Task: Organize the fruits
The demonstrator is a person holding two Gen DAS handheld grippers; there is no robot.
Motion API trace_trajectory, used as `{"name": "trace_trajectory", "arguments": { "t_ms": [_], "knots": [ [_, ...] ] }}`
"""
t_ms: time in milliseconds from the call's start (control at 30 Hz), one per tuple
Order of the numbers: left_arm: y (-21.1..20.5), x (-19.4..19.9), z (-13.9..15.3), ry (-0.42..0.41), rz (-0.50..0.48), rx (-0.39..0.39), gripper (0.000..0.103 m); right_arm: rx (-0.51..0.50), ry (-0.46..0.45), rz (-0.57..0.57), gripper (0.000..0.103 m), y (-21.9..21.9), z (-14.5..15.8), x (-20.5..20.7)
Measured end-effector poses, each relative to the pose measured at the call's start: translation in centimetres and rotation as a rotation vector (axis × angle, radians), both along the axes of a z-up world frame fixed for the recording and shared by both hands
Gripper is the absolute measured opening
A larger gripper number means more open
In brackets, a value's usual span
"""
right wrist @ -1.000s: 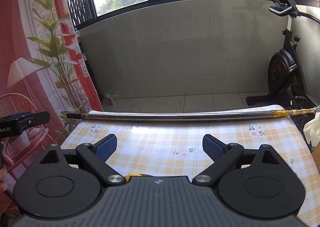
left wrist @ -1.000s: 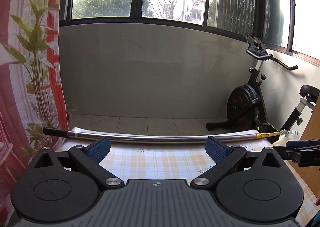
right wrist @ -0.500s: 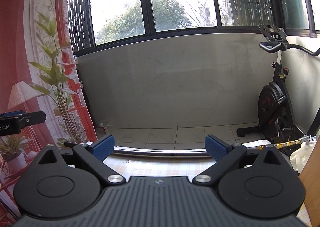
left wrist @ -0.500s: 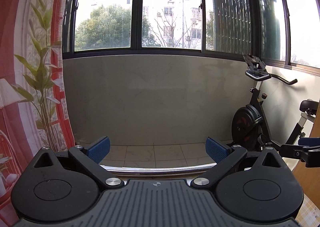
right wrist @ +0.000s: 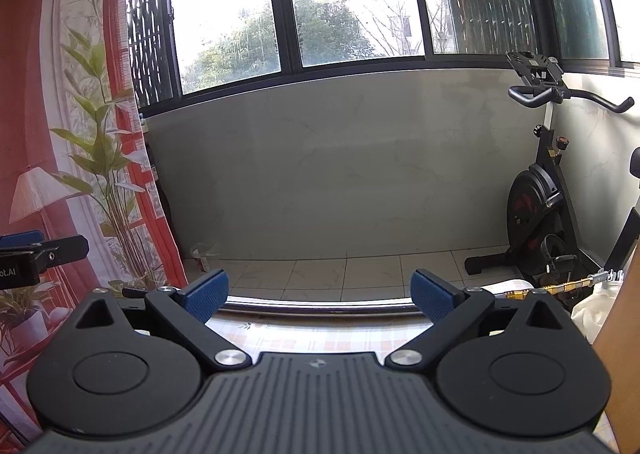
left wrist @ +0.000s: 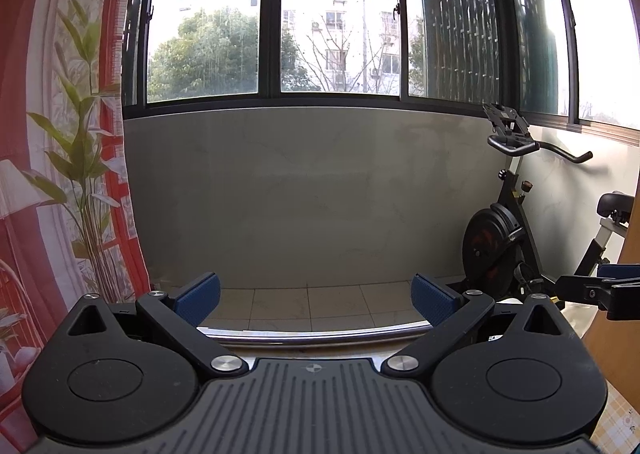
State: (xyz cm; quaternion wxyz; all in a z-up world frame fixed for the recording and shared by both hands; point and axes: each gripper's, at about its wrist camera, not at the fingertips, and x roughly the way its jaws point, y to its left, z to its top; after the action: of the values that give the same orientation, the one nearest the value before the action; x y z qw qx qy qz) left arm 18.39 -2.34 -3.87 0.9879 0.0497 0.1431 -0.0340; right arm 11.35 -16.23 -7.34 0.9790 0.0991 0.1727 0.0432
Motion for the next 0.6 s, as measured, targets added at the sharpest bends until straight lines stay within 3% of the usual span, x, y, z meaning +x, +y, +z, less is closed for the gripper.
{"name": "trace_trajectory", "arguments": {
  "t_ms": [600],
  "knots": [
    [0.20,0.12,-0.65,0.024,-0.007,0.007,0.102,0.010,-0.013,-0.025,0.099,-0.37,0.04,-0.48]
  ]
}}
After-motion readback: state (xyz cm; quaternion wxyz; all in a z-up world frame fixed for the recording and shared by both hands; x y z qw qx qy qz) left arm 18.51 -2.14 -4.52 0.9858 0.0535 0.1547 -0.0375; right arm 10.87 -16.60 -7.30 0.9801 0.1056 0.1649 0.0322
